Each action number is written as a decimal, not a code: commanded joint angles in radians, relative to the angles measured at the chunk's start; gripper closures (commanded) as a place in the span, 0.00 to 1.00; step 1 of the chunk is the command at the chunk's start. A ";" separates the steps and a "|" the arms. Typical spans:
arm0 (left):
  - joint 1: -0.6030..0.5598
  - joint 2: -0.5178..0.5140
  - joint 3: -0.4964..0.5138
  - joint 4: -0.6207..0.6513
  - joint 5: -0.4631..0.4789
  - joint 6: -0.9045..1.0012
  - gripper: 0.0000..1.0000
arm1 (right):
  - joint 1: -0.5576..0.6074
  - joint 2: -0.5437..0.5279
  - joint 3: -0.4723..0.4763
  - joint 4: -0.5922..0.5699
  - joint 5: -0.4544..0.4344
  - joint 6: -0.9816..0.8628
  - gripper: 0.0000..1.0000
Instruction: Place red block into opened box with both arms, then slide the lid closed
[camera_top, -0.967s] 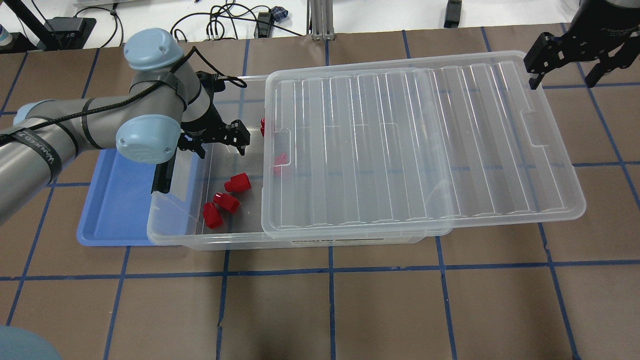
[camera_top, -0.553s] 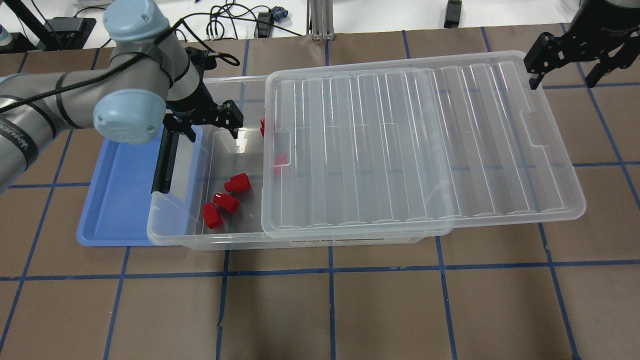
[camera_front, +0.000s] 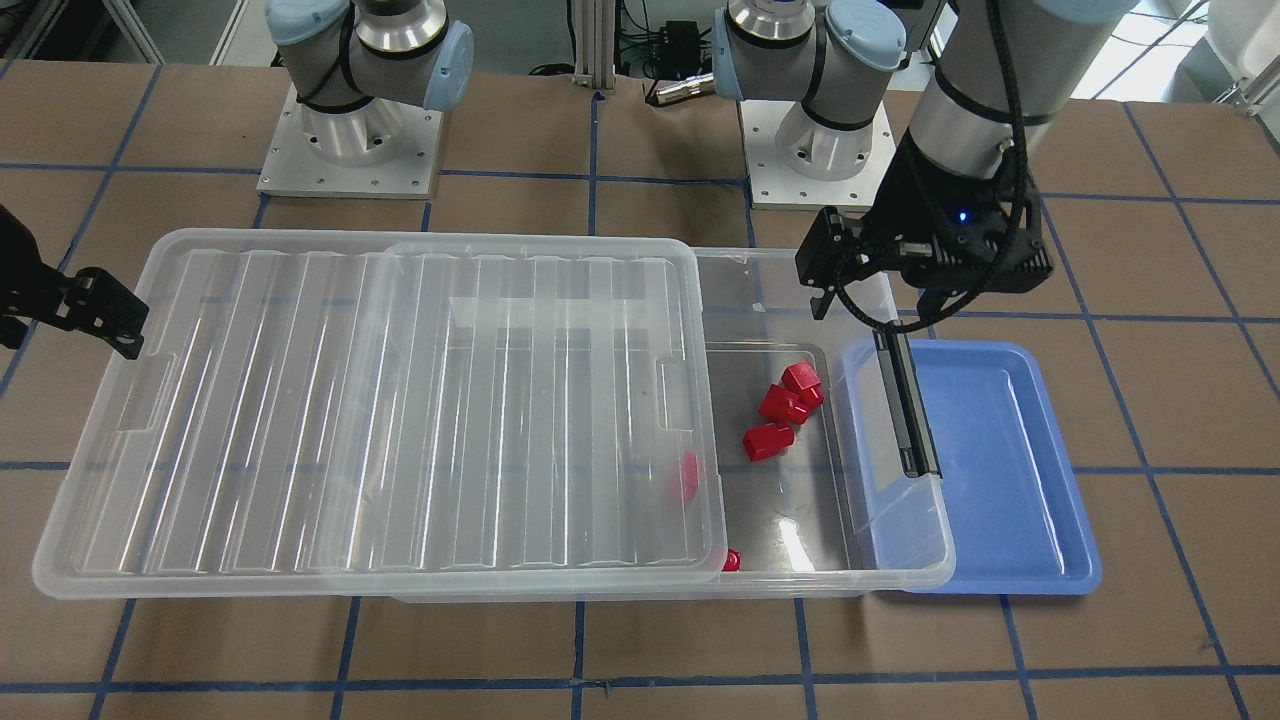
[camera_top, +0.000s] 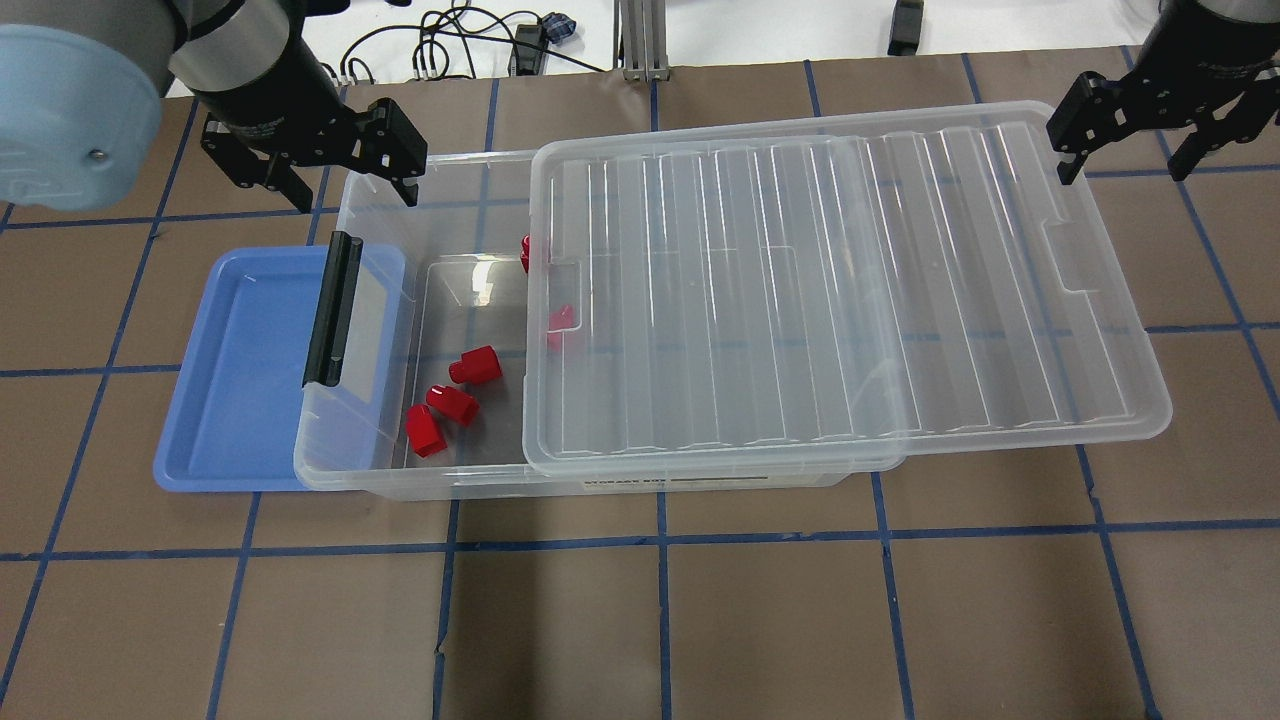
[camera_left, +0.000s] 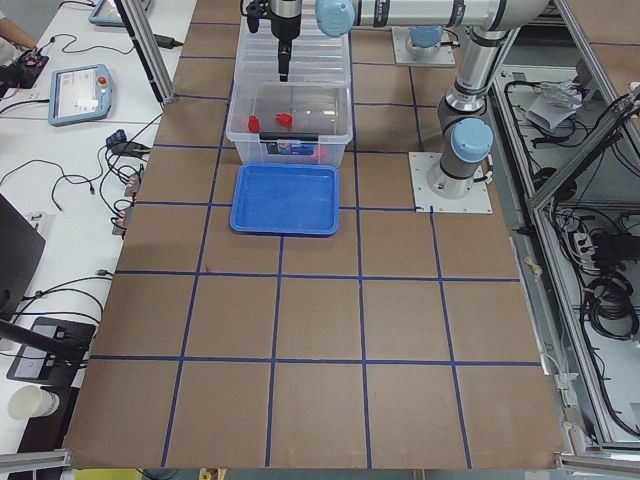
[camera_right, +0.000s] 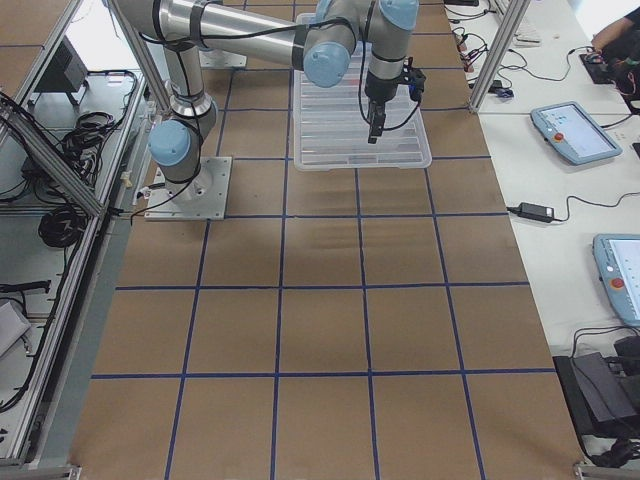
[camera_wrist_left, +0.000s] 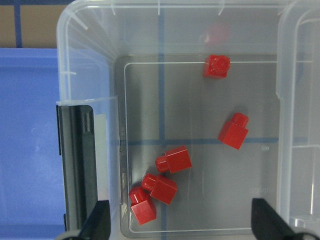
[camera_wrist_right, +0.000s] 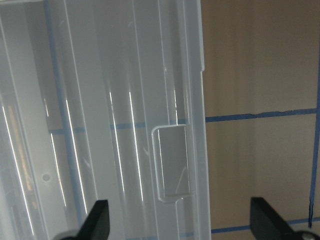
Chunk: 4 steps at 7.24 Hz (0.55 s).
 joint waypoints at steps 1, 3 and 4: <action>0.064 0.039 -0.014 0.029 -0.018 0.080 0.00 | -0.051 0.023 0.004 -0.014 -0.008 -0.004 0.00; 0.065 0.049 -0.028 0.027 -0.020 0.112 0.00 | -0.110 0.064 0.016 -0.075 -0.017 -0.067 0.00; 0.063 0.033 -0.031 0.021 -0.020 0.115 0.00 | -0.137 0.101 0.025 -0.142 -0.017 -0.104 0.00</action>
